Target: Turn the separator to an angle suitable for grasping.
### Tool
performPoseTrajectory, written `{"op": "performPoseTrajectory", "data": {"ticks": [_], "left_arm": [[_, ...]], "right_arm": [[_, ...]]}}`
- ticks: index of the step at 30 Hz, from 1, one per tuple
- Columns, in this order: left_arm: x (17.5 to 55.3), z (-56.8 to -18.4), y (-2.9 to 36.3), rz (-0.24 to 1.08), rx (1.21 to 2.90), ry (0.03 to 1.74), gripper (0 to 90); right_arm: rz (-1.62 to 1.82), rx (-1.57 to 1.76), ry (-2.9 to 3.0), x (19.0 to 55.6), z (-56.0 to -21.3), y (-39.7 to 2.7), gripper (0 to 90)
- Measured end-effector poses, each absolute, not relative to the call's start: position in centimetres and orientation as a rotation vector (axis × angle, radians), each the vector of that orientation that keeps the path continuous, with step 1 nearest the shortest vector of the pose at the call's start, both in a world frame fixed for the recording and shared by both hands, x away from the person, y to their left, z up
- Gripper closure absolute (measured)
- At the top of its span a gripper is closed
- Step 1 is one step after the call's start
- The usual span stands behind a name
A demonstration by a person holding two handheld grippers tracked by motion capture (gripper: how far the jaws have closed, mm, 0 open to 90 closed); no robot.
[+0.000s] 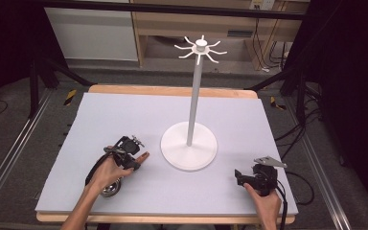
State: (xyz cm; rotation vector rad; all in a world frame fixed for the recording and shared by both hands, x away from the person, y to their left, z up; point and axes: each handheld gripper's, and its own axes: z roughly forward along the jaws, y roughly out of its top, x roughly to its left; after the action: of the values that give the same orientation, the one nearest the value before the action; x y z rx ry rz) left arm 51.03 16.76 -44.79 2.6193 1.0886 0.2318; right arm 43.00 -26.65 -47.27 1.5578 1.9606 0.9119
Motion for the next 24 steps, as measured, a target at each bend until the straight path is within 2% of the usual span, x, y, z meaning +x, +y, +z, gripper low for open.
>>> {"op": "performPoseTrajectory", "data": {"ticks": [15,24], "left_arm": [[50.8,-44.6,17.3,0.238,2.572,1.089,67.3],[49.6,-42.8,18.6,0.291,2.45,1.07,67.3]], "right_arm": [[0.905,1.571,1.96,43.0,-47.3,-26.7,8.8],[0.905,1.574,1.958,43.0,-47.3,-26.7,8.8]]}}
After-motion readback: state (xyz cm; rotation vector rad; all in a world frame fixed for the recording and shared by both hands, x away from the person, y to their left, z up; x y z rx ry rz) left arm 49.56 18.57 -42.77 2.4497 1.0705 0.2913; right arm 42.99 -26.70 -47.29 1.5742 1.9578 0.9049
